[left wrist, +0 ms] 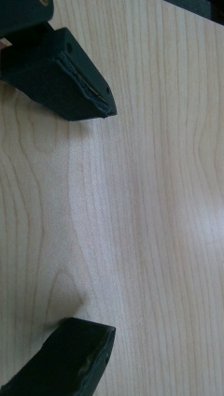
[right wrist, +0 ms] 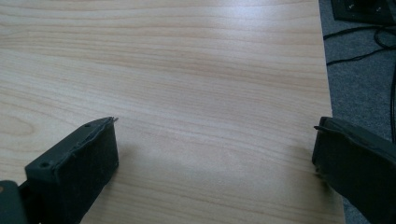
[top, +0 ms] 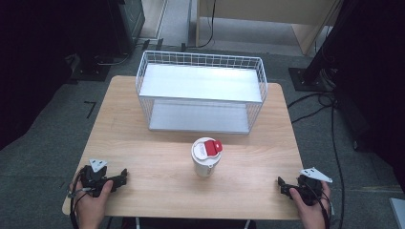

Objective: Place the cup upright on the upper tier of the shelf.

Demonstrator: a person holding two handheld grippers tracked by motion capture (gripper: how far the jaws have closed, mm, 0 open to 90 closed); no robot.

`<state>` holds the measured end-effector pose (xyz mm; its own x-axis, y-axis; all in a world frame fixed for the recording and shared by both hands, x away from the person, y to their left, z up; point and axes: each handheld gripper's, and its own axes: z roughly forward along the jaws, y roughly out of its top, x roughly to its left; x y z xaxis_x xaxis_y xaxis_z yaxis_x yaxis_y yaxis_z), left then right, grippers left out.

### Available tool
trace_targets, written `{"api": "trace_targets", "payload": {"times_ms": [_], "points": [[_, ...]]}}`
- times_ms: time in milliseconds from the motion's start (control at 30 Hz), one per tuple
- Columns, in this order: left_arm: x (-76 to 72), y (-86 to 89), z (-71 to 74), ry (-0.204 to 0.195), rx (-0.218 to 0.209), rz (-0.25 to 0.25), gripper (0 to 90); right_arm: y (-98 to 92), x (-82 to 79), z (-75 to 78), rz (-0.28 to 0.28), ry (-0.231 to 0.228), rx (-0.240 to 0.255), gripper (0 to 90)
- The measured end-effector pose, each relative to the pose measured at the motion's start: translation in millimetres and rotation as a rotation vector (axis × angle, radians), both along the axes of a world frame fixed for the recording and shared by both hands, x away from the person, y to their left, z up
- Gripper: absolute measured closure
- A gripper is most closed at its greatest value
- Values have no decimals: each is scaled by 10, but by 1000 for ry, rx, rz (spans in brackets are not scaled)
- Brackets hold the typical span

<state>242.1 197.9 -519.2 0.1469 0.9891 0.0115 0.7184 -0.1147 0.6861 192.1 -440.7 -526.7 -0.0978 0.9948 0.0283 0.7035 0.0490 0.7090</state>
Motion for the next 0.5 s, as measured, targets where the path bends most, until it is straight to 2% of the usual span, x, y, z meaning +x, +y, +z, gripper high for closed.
{"api": "trace_targets", "payload": {"times_ms": [333, 433, 467, 500], "points": [[0, 1, 1, 2, -1, 4, 0, 73, -2, 21, -22, -8, -2, 0], [0, 1, 1, 1, -1, 6, 0, 91, -10, 110, -10, -30, 42, 0], [0, 1, 1, 1, -1, 6, 0, 91, -10, 110, -10, -30, 42, 0], [0, 1, 1, 1, -1, 6, 0, 130, -2, 173, 7, -38, 41, 0]]}}
